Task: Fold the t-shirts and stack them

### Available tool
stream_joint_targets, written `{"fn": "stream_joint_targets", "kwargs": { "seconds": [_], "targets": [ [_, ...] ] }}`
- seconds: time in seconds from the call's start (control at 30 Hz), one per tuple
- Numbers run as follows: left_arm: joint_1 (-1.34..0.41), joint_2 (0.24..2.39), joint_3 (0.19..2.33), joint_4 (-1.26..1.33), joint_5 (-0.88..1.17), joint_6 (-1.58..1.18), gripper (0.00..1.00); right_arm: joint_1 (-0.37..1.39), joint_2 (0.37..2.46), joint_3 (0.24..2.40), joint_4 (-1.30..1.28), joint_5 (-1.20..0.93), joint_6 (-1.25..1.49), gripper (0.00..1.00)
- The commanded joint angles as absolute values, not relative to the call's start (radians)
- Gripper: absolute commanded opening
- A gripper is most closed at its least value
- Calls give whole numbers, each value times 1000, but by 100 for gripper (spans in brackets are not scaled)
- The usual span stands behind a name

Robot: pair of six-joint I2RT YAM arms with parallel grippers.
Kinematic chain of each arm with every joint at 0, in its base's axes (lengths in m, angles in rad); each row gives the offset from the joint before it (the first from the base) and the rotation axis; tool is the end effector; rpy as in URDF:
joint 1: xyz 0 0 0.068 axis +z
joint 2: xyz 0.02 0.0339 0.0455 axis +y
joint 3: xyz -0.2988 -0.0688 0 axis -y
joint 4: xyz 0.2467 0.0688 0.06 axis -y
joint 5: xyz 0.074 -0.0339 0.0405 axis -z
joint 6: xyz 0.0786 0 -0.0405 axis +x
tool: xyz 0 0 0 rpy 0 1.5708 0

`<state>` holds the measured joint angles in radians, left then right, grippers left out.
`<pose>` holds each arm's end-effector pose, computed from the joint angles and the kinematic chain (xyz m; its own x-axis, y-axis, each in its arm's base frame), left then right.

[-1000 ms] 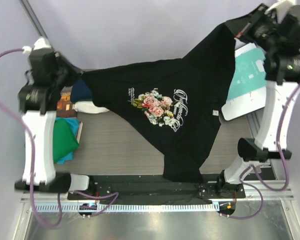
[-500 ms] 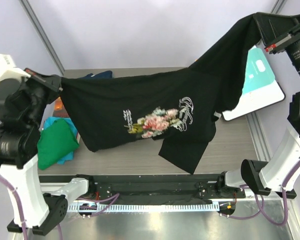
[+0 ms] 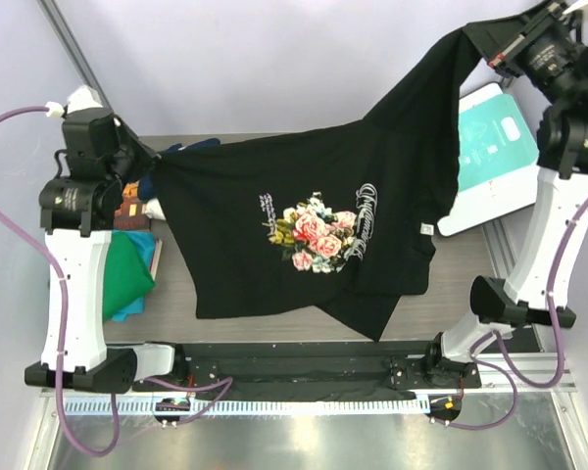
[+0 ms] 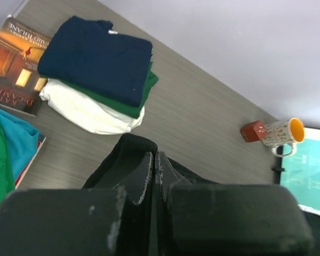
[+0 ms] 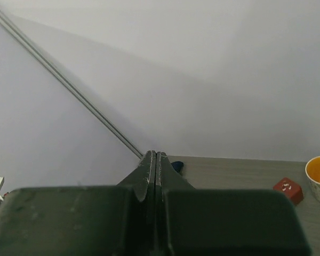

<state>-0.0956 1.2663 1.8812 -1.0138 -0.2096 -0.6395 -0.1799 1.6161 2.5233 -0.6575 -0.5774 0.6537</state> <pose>0.2368 -0.0063 0.5313 -0.2521 -0.5622 -0.7876 -0.3090 0.8181 -0.4851 0.2770 -0.0068 0.6779 -0.0323 0.5238 -0.8512 -0.4419 0.7564 0.4822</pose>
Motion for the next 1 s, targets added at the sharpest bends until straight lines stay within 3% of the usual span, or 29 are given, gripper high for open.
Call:
{"fn": "stream_joint_targets", "kwargs": {
  "seconds": [0.0,0.17,0.53,0.8,0.97],
  "targets": [
    [-83,1333,1792,-885,-230,-606,0,-186,1708,2491,-586,-610,664,1],
    [-80,1474,1730,-815,-216,-586,0,-175,1815,2384,-606,-620,650,1],
    [-80,1753,1845,-784,-241,-554,0,-54,2009,2275,-704,-531,483,1],
    [-80,1628,1813,-767,-166,-620,0,-41,1875,2283,-657,-636,538,1],
    [-80,1380,1717,-717,-98,-572,0,-41,1665,2205,-549,-722,637,1]
  ]
}}
